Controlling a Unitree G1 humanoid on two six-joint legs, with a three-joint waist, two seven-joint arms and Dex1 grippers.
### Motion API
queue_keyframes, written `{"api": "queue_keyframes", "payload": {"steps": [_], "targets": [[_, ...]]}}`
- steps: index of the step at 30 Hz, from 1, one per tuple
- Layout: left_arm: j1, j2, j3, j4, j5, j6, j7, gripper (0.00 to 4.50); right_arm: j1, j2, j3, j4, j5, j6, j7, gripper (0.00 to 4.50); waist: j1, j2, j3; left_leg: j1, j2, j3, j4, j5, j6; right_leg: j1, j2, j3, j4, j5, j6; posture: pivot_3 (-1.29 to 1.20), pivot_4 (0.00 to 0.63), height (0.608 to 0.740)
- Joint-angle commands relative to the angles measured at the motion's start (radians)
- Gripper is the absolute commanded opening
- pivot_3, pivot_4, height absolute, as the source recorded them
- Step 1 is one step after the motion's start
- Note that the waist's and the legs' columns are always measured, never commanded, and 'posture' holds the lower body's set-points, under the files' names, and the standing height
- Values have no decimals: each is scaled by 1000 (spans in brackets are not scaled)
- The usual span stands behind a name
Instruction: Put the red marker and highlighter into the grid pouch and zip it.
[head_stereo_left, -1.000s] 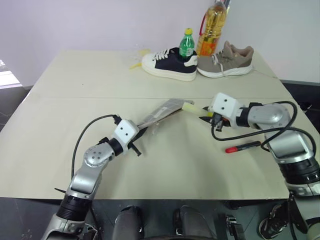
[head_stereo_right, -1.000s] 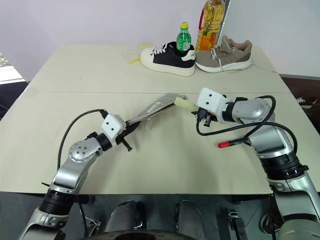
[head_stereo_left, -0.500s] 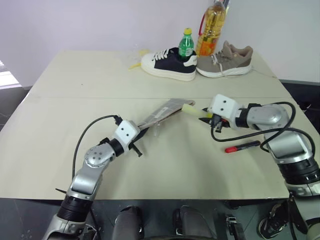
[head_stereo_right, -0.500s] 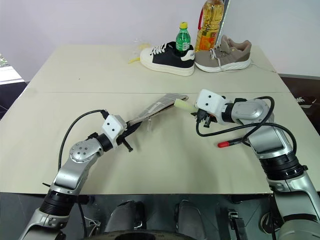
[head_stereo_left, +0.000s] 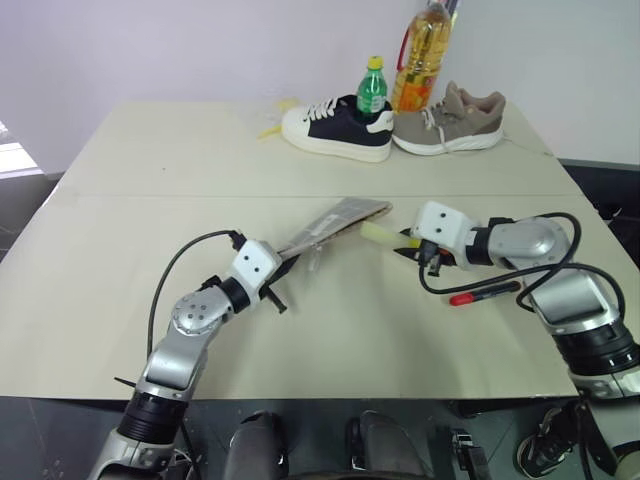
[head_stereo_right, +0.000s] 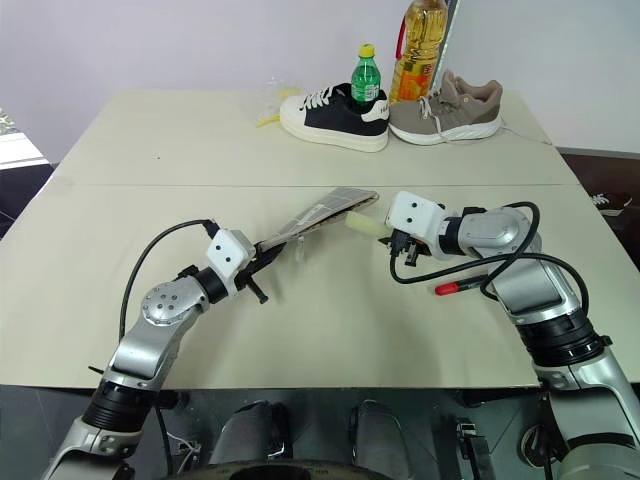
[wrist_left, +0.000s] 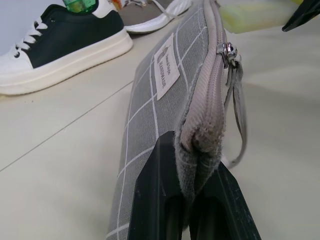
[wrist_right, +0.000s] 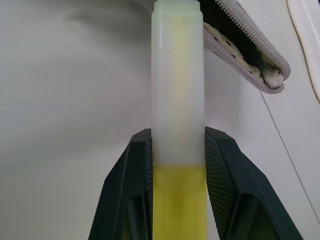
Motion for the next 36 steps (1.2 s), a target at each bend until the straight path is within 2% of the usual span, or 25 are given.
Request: {"api": "queue_keyframes", "payload": {"steps": [1, 28, 36], "targets": [[-7, 5, -11, -51, 0, -30, -15, 0, -31, -5, -12, -22, 0, 2, -6, 868, 0, 0, 0, 0, 0, 0, 0, 0, 0, 0, 0, 0, 0, 0, 0, 0, 150, 705], [7, 48, -43, -48, 49, -84, -58, 0, -92, -34, 15, -4, -36, 99, 4, 868, 0, 0, 0, 0, 0, 0, 0, 0, 0, 0, 0, 0, 0, 0, 0, 0, 150, 705], [-8, 59, -43, -64, 30, -76, -101, 0, -120, -55, 137, -61, -179, -78, 9, 868, -2, 0, 0, 0, 0, 0, 0, 0, 0, -1, 0, 0, 0, 0, 0, 0, 150, 705]]}}
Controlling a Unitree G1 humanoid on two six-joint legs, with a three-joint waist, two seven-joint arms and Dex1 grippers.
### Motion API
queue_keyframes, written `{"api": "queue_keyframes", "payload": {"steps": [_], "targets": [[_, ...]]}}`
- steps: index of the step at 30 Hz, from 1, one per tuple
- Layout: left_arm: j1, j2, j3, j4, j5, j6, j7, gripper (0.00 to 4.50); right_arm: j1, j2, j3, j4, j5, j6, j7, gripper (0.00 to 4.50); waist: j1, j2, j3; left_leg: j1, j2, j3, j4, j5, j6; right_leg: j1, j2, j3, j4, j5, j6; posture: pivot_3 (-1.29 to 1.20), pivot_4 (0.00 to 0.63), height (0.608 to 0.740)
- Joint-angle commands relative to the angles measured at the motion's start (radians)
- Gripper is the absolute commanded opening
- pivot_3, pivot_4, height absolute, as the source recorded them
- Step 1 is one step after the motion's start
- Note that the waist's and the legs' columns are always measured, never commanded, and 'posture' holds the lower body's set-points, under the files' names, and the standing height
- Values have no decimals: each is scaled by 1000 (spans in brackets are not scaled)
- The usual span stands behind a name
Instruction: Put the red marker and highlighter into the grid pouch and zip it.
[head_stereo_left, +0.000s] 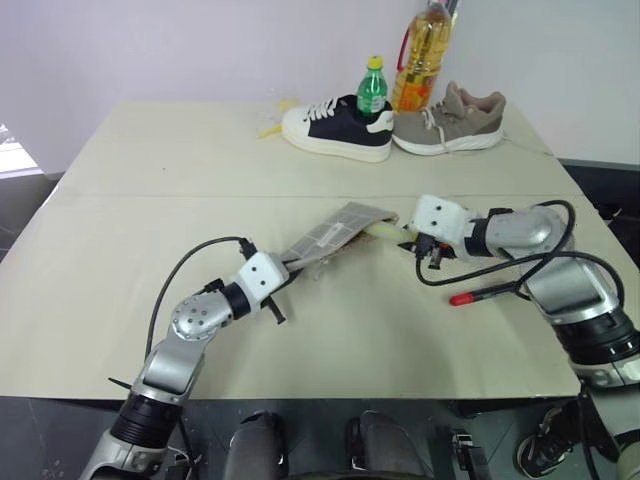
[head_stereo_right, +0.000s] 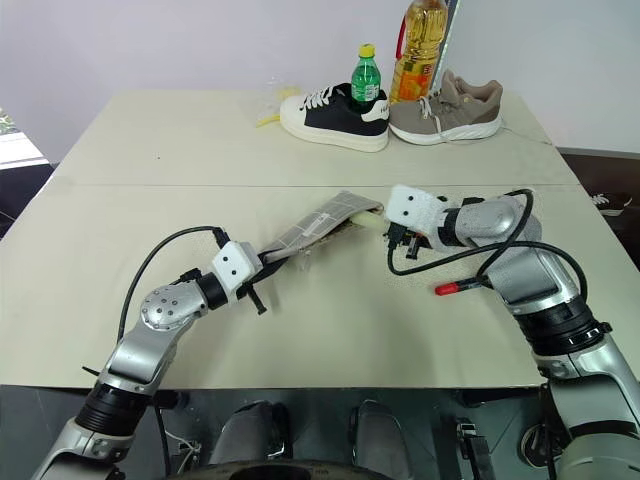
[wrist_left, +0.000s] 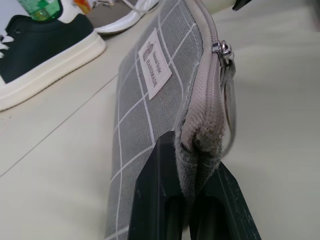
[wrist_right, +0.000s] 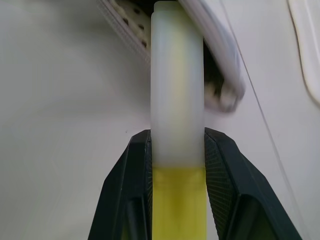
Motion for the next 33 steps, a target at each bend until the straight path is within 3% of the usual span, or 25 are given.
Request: {"api": "queue_keyframes", "payload": {"steps": [1, 6, 13, 14, 16, 19, 23, 27, 30, 33], "targets": [[-23, 9, -4, -57, -22, -11, -28, 0, -49, -9, 39, -55, -78, -86, -7, 868, -1, 0, 0, 0, 0, 0, 0, 0, 0, 0, 0, 0, 0, 0, 0, 0, 150, 705], [-45, 35, -12, -84, -49, 39, -94, 0, -89, 8, 115, -103, -192, -185, 1, 868, 0, 0, 0, 0, 0, 0, 0, 0, 0, 0, 0, 0, 0, 0, 0, 0, 150, 705], [-64, 37, -10, -89, -54, 74, -116, 0, -102, 42, 123, -118, -212, -254, 39, 868, 1, 0, 0, 0, 0, 0, 0, 0, 0, 0, 0, 0, 0, 0, 0, 0, 150, 705], [-64, 36, -9, -89, -54, 77, -116, 0, -102, 44, 118, -115, -212, -261, 40, 1894, 1, 0, 0, 0, 0, 0, 1, 0, 0, 0, 0, 0, 0, 0, 0, 0, 150, 705], [-64, 33, -4, -87, -55, 83, -111, 0, -104, 44, 105, -107, -210, -276, 42, 2650, 0, 0, 0, 0, 0, 1, 1, 0, 0, 0, 0, 0, 0, 0, 0, 0, 150, 705], [-59, 23, 13, -80, -65, 98, -97, 0, -107, 36, 47, -101, -155, -289, 51, 4163, 1, 0, 0, 0, 0, 0, 1, 0, 0, 0, 0, 0, 0, 0, 0, 0, 150, 705], [-59, 2, 29, -70, -94, 119, -84, 0, -110, 41, -70, -120, 4, -196, 101, 4163, 2, 0, 0, 0, 0, 0, 1, 0, 0, 0, 0, 0, 0, 0, 0, 0, 150, 705], [-69, -10, 33, -60, -110, 139, -73, 0, -112, 37, -246, -166, 262, 52, 167, 4163, 3, 0, 0, 0, 0, -1, 1, 0, 0, 1, 0, 0, 0, 0, 0, 0, 150, 705], [-72, -23, 26, -26, -95, 131, -51, 0, 28, -117, -342, -103, 308, 54, 270, 4163, 13, -1, -1, 0, 0, -1, 1, 0, 0, 1, 0, 0, 0, 0, 0, 0, 150, 705], [-67, -32, 9, -8, -86, 116, -48, 0, 182, -254, -339, 28, 253, -24, 305, 4163, 18, -2, -1, 1, -1, -2, 1, -1, 2, 6, -2, -2, -3, 0, 0, 0, 150, 705]]}}
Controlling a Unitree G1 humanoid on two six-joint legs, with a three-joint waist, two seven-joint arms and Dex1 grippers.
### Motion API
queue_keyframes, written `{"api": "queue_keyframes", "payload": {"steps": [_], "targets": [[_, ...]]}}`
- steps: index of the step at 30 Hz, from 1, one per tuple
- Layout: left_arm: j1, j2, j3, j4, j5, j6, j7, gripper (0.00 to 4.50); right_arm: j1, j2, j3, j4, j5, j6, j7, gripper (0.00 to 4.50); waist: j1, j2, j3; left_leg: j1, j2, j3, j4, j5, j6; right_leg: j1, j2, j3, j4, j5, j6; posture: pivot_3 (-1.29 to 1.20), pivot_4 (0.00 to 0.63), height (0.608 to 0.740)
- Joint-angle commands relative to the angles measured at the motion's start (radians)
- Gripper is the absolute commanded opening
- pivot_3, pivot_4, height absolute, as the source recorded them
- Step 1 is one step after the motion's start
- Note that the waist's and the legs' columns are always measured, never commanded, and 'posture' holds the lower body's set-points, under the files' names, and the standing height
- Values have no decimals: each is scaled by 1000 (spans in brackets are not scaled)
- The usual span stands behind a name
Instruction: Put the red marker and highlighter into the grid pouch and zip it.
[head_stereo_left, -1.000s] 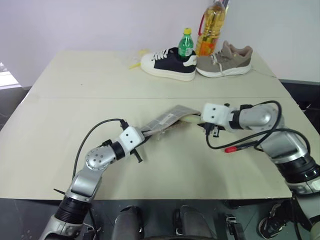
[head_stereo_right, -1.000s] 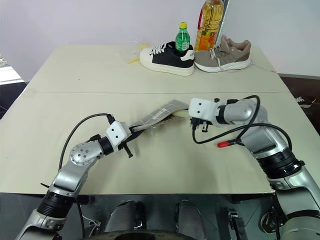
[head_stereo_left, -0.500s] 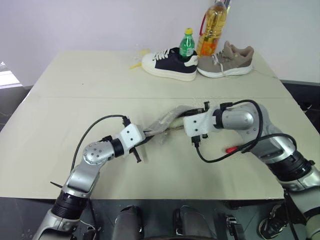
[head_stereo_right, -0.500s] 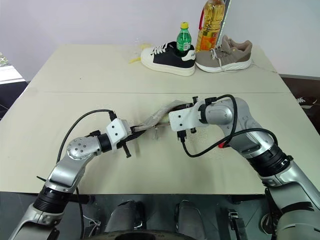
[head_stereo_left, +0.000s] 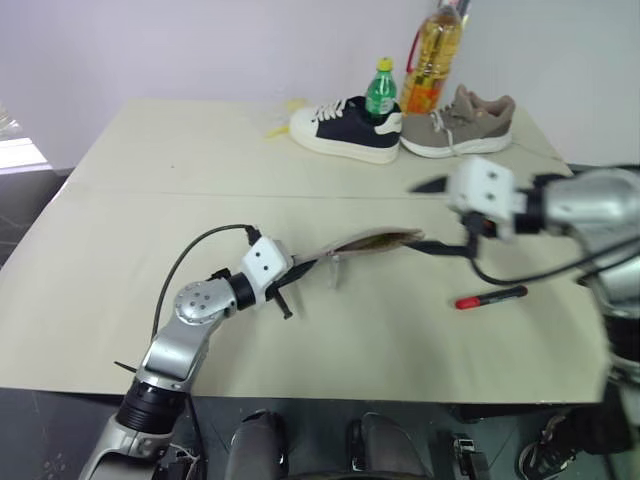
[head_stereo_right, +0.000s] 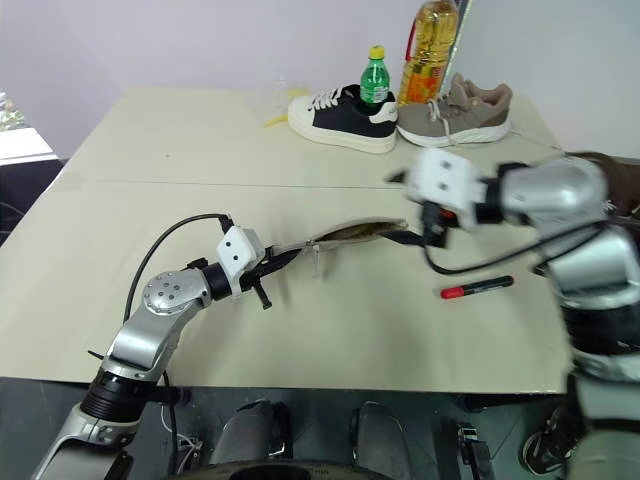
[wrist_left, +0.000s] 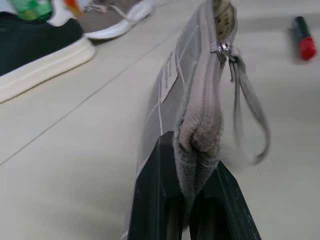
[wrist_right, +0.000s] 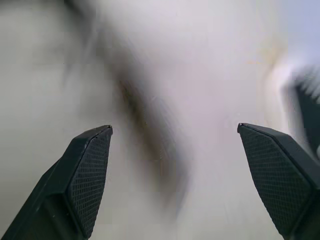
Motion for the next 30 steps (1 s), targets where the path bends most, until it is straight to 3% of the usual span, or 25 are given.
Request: {"api": "queue_keyframes", "payload": {"steps": [1, 6, 14, 17, 23, 24, 30], "targets": [[2, -6, -8, 10, 8, -27, 9, 0, 135, -115, -11, 133, -52, -90, 47, 4163, 0, 0, 0, 0, 0, 0, 0, 0, 0, 0, 0, 0, 0, 0, 0, 0, 150, 705], [-1, -7, -14, 18, 8, -36, 5, 0, 201, -143, 63, 267, -105, -229, 59, 4163, -24, 3, 0, 2, 0, 1, 1, 0, 0, 0, 1, 0, 3, 0, 0, 0, 150, 705], [0, -13, -16, 8, 11, -31, 11, 0, 17, -60, 227, 638, -281, -456, 5, 4163, -20, 3, 1, 5, 1, 2, 0, 1, -2, 2, 2, 1, 3, 0, 0, 0, 150, 705], [11, -10, -12, -3, 12, -25, 18, 0, -44, -30, 252, 752, -298, -503, 27, 3401, -21, 2, 1, 6, 1, 2, 0, 2, -3, 3, 2, 1, 3, 0, 0, 0, 150, 705], [30, -3, -3, -24, 9, -19, 32, 0, -57, -33, 258, 778, -296, -556, 65, 412, -19, 2, 1, 7, 2, 1, 0, 1, -2, 5, 1, 1, 3, 0, 0, 0, 150, 705], [30, -2, 0, -23, 9, -20, 34, 0, -57, -29, 251, 758, -298, -573, 42, 240, -19, 2, 1, 7, 2, 1, 0, 1, -2, 5, 1, 1, 3, 0, 0, 0, 150, 705], [10, -3, 21, 5, 22, -31, 71, 0, -38, -3, 167, 431, -216, -474, -11, 239, -22, 5, 2, 7, 2, 2, -1, 2, -3, 3, 2, 2, 4, 0, 0, 0, 150, 705]]}}
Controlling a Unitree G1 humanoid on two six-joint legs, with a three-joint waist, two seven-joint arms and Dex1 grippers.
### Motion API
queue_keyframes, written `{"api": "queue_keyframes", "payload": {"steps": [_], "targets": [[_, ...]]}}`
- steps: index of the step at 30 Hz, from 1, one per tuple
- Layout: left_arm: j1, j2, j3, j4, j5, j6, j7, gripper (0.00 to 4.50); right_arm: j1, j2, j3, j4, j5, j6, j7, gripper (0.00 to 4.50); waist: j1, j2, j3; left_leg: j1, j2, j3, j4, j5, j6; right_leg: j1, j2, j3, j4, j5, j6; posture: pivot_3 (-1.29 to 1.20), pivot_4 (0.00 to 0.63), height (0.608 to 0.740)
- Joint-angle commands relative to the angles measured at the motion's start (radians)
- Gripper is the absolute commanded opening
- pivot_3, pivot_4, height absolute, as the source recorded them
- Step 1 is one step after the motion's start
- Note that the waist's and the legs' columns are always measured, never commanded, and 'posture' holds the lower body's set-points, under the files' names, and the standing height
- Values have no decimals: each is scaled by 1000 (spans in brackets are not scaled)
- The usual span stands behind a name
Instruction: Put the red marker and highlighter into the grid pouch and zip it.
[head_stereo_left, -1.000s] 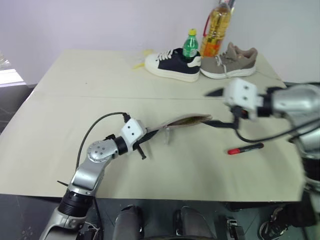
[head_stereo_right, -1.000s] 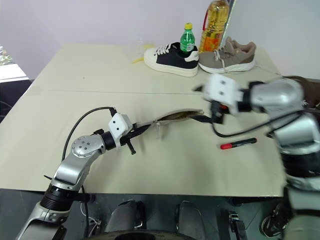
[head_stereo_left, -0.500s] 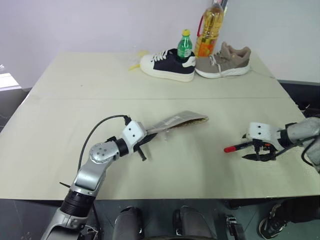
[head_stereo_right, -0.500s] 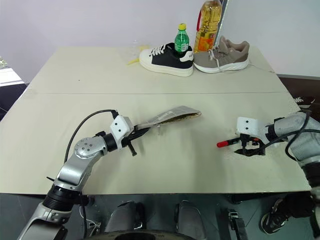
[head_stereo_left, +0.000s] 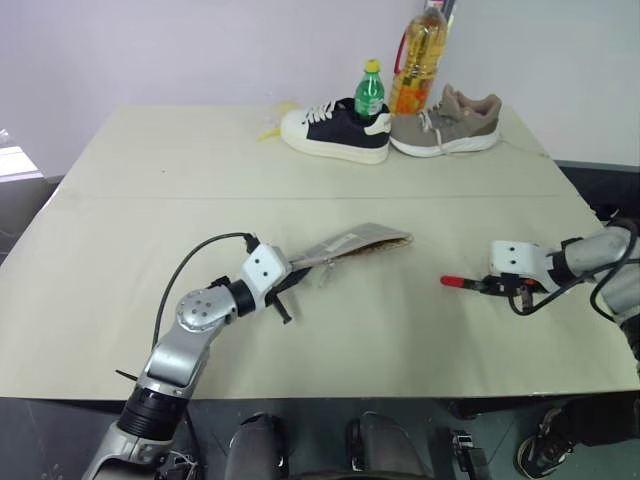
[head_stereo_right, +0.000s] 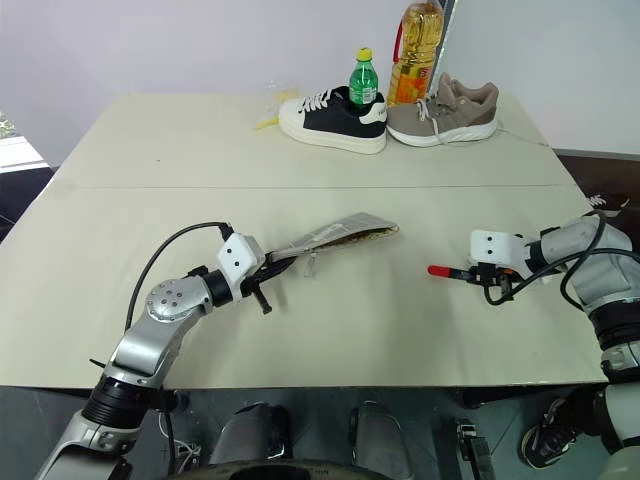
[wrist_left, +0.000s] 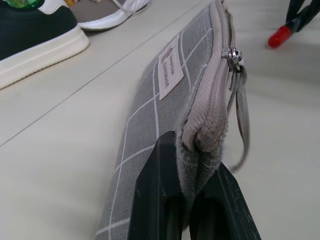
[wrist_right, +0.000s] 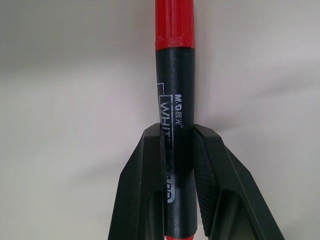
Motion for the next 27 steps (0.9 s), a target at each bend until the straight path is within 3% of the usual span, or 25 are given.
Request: {"api": "queue_keyframes", "payload": {"steps": [1, 10, 27], "targets": [[-26, -3, 29, 1, 13, -20, 35, 0, -2, 5, -80, -243, 62, 79, -34, 239, 5, 1, 0, 0, 0, 0, 0, 0, 0, 0, 0, 0, 0, 0, 0, 0, 150, 705], [-42, -4, 17, 26, 17, -34, 45, 0, -22, 65, -72, -500, 35, 230, -142, 239, 8, 0, 0, -2, 0, 0, 0, 0, 0, -1, 0, 0, -1, 0, 0, 0, 150, 705], [-37, -6, -5, -17, 23, -25, 36, 0, -101, 115, 31, -448, -131, 239, -230, 239, 6, 0, 0, -3, 0, 0, 0, 0, 0, -2, 0, 0, -1, 0, 0, 0, 150, 705]]}}
